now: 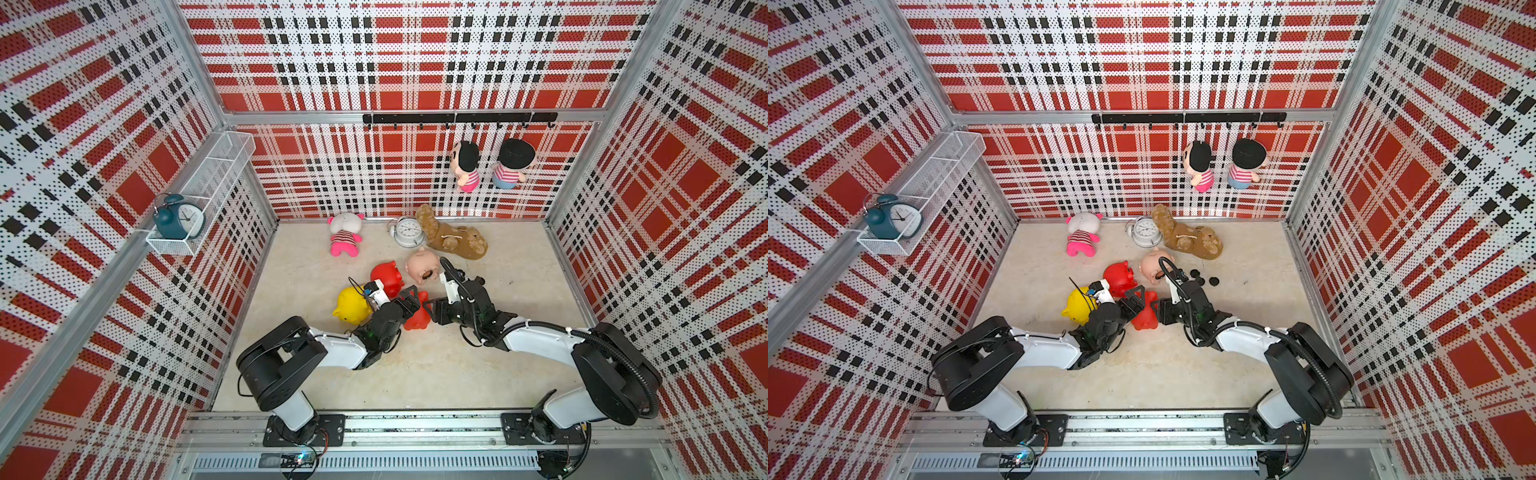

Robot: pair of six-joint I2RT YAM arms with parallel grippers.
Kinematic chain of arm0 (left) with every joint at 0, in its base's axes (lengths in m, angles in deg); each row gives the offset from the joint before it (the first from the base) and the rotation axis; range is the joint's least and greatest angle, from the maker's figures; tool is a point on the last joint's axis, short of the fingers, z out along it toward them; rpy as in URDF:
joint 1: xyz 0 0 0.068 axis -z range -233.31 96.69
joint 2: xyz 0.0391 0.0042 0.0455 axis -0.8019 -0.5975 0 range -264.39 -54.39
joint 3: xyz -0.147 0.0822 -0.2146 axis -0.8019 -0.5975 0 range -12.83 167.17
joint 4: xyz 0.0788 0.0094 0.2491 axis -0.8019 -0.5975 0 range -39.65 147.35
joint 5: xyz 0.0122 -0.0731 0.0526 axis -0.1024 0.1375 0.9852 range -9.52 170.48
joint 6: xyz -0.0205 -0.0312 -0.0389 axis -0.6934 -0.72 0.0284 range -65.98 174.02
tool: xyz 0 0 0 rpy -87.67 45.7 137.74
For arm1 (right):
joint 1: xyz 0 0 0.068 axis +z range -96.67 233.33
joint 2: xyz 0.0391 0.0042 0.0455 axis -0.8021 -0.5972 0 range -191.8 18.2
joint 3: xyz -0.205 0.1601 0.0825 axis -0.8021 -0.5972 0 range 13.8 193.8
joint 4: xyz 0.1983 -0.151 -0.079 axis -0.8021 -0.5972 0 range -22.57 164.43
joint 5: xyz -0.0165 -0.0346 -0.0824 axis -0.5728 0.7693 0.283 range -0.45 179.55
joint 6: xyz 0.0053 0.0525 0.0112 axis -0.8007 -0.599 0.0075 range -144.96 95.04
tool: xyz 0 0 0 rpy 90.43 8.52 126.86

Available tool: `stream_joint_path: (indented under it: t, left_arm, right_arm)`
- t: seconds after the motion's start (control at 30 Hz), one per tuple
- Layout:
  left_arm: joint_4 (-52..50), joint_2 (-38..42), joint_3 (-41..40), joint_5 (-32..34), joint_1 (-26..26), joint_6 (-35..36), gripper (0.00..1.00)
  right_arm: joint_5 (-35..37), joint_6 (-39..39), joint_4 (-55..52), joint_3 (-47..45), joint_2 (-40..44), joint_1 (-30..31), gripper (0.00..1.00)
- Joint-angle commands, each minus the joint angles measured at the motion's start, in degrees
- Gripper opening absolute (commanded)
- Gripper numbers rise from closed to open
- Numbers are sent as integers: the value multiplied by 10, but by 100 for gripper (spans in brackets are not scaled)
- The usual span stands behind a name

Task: Open piggy banks
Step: Adjust the piggy bank at the center of the board.

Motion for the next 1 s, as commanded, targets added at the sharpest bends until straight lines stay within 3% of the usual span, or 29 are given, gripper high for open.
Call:
stream_joint_path:
  t: [0.0,0.13,0.27,0.77,0.97]
  left_arm:
    - [-13,-27,14,-28,2,0,78]
    - [34,-42,-7,-49,-3,-9,63]
    - [113,-54,-55,-71,-16,-35,56]
    - [163,-37,-130,-69,-42,-50,58]
    - [165,-23,-149,-62,-50,-55,59]
  right_arm:
    - [2,1,9,-15,12,-7,52]
    - [-4,1,11,-19,16,-12,51]
    - [-20,2,10,-14,24,-12,51]
    - [-29,4,-24,26,49,-12,50]
    - [-3,16,-49,32,56,-13,51]
